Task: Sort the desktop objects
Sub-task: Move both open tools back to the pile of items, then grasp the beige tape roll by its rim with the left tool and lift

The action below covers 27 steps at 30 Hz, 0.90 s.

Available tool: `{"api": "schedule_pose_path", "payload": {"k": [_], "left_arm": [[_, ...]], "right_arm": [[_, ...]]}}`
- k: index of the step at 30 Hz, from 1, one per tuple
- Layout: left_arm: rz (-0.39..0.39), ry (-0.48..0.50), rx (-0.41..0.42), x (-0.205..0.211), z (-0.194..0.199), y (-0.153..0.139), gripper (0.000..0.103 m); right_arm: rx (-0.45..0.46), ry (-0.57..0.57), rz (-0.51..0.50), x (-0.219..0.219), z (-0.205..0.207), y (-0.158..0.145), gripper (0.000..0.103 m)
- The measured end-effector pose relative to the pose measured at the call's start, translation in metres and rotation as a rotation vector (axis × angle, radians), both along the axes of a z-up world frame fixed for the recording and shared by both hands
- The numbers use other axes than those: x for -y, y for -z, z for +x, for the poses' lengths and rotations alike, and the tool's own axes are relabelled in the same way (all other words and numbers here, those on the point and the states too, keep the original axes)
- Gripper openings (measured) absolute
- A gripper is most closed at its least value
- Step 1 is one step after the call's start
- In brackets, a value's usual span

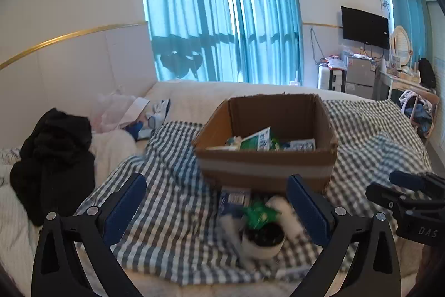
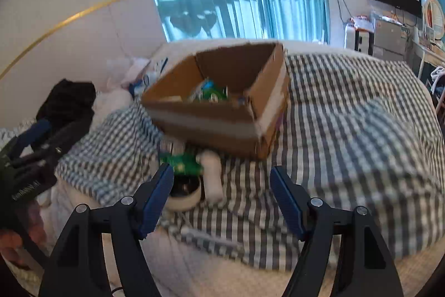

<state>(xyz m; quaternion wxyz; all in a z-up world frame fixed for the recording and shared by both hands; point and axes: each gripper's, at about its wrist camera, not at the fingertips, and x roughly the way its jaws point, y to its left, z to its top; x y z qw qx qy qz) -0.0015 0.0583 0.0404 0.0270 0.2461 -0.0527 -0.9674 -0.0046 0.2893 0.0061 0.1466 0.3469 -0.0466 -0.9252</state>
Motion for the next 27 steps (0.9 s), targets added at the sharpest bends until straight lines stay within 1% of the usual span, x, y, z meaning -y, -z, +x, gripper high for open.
{"api": "schedule_pose_path", "payload": {"k": [2, 4, 7, 10, 13, 16, 19, 21, 25, 27], "left_arm": [[0.004, -0.004, 0.018, 0.006, 0.009, 0.009, 0.103], [0.024, -0.017, 0.04, 0.013, 0.014, 0.019, 0.103], [0.097, -0.023, 0.071, 0.025, 0.018, 0.041, 0.103], [0.155, -0.032, 0.104, 0.03, 0.018, 0.07, 0.103], [0.194, -0.032, 0.144, 0.028, 0.014, 0.1, 0.103], [0.226, -0.012, 0.187, 0.019, 0.003, 0.125, 0.103], [0.253, 0.029, 0.218, 0.011, -0.007, 0.139, 0.103], [0.247, 0.055, 0.226, 0.002, -0.015, 0.148, 0.103], [0.189, 0.114, 0.271, -0.014, -0.035, 0.163, 0.103], [0.166, 0.127, 0.283, -0.02, -0.045, 0.168, 0.103]], "right_arm": [[0.015, -0.005, 0.019, 0.005, 0.005, 0.007, 0.072], [0.013, -0.01, 0.03, 0.009, 0.008, 0.01, 0.072], [0.004, -0.016, 0.046, 0.013, 0.01, 0.015, 0.072], [0.019, -0.012, 0.061, 0.015, 0.005, 0.023, 0.072], [0.046, -0.007, 0.074, 0.017, -0.003, 0.035, 0.072], [0.076, -0.01, 0.086, 0.019, -0.013, 0.046, 0.072], [0.096, -0.01, 0.091, 0.02, -0.023, 0.054, 0.072], [0.115, -0.007, 0.091, 0.021, -0.03, 0.06, 0.072], [0.149, -0.003, 0.076, 0.017, -0.039, 0.068, 0.072], [0.163, -0.002, 0.067, 0.015, -0.042, 0.072, 0.072]]}}
